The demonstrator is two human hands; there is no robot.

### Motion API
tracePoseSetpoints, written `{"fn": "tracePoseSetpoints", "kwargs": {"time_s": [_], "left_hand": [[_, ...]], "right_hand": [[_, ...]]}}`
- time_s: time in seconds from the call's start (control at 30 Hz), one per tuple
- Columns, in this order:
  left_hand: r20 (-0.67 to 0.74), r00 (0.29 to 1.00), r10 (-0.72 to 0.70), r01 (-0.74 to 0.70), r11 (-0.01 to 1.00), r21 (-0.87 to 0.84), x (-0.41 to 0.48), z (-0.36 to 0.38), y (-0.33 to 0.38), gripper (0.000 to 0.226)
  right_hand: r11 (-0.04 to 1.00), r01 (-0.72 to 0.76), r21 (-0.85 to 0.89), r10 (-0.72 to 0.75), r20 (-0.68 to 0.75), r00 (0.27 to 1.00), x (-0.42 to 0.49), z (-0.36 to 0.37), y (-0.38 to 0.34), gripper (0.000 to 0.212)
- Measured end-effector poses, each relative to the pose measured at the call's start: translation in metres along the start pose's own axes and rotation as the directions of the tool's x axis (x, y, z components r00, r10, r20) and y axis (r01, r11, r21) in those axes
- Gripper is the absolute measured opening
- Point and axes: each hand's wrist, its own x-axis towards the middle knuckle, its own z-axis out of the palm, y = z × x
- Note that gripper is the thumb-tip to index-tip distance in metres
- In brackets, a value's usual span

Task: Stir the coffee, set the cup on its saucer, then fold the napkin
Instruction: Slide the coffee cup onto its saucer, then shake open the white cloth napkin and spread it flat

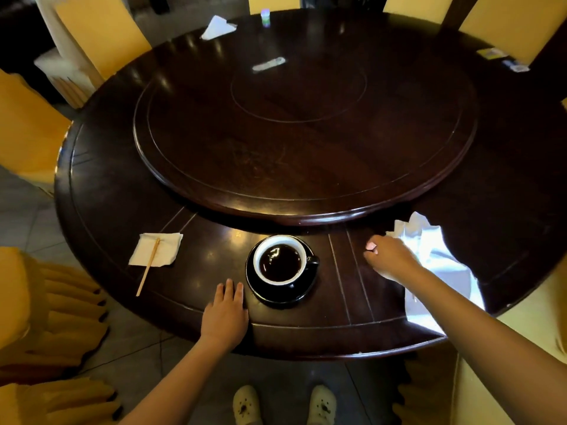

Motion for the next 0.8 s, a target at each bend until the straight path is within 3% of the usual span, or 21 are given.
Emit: {"fn": "tracePoseSetpoints", "kwargs": {"time_s": [0.07,0.13,0.2,0.27,0.37,0.47,0.57,0.67,0.73,0.8], "left_hand": [[0.049,0.998,-0.037,0.034,0.998,0.054,-0.009,0.0,0.009,0.06],[0.054,0.997,-0.064,0.058,0.993,0.103,-0.02,-0.002,0.021,0.051],[-0.025,1.0,0.005,-0.001,0.99,0.144,-0.032,-0.005,0.035,0.033],[-0.02,0.993,0.114,-0.112,0.989,0.093,-0.04,-0.006,0.056,0.033],[-0.091,0.946,0.31,-0.313,0.95,-0.023,-0.04,-0.007,0.095,0.059],[-0.203,0.849,0.488,-0.509,0.859,-0.061,-0.033,-0.004,0.135,0.047],[-0.12,0.833,0.54,-0.547,0.836,-0.04,-0.022,0.003,0.164,0.049],[-0.138,0.825,0.548,-0.553,0.833,0.007,-0.012,0.014,0.178,0.048],[-0.17,0.854,0.492,-0.506,0.861,-0.049,-0.008,0.012,0.189,0.042],[-0.132,0.914,0.384,-0.406,0.867,-0.288,-0.002,0.0,0.201,0.044]], "right_hand": [[0.99,-0.115,-0.076,0.103,-0.148,0.984,-0.003,-0.008,0.023,0.035],[0.986,-0.166,-0.016,0.153,-0.309,0.939,-0.009,-0.011,0.042,0.033],[0.982,-0.154,0.113,0.19,-0.464,0.865,-0.018,-0.011,0.056,0.032],[0.961,-0.198,0.192,0.271,-0.531,0.803,-0.025,-0.011,0.067,0.04],[0.927,-0.345,0.147,0.375,-0.395,0.839,-0.026,-0.009,0.084,0.065],[0.93,-0.368,-0.014,0.362,-0.143,0.921,-0.025,0.005,0.096,0.078],[0.939,-0.343,-0.035,0.33,-0.194,0.924,-0.031,0.018,0.097,0.058],[0.942,-0.312,-0.12,0.288,-0.185,0.94,-0.038,0.022,0.095,0.039],[0.967,-0.256,0.016,0.255,-0.177,0.951,-0.042,0.022,0.096,0.031],[0.952,-0.174,0.254,0.22,-0.167,0.961,-0.049,0.022,0.098,0.026]]}}
